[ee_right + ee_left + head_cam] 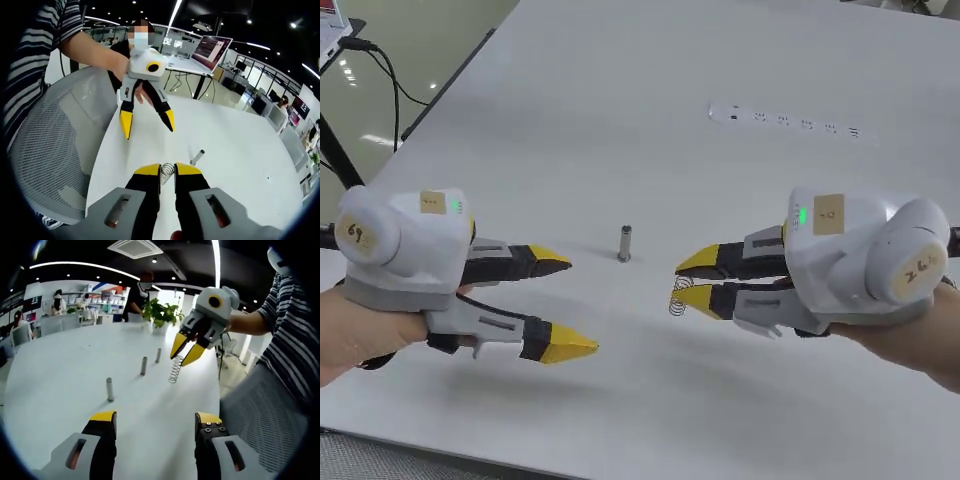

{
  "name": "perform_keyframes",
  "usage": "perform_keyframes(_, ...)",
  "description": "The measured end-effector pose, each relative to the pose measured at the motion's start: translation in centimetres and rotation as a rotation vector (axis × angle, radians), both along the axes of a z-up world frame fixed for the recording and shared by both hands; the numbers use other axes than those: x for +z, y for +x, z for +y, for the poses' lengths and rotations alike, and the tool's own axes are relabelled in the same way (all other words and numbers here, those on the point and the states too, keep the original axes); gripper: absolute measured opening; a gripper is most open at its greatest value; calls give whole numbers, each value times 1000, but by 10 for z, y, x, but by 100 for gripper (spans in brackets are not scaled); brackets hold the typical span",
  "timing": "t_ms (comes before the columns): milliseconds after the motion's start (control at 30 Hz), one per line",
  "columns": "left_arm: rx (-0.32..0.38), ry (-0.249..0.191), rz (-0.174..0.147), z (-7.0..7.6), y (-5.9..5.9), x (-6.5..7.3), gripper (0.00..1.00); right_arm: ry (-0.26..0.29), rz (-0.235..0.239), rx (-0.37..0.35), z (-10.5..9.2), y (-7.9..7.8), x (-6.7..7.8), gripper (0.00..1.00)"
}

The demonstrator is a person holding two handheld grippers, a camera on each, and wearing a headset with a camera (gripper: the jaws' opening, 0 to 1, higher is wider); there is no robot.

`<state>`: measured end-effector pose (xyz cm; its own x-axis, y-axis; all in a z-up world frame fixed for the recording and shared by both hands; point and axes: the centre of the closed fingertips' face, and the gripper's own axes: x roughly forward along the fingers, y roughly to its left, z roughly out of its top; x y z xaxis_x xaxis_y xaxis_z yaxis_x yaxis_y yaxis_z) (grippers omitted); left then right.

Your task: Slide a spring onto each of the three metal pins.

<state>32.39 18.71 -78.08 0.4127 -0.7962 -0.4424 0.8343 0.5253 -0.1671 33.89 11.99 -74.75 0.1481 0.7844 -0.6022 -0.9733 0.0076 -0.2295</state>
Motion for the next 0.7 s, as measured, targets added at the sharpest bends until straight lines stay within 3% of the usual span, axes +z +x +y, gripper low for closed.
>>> perform_keyframes(367,21,0,8,9,1,-2,87,6,-20,-29,6,17,2,7)
perform_keyframes(700,34,-3,21,13,-1,-4,98,24,-33,-46,19,31,6,7)
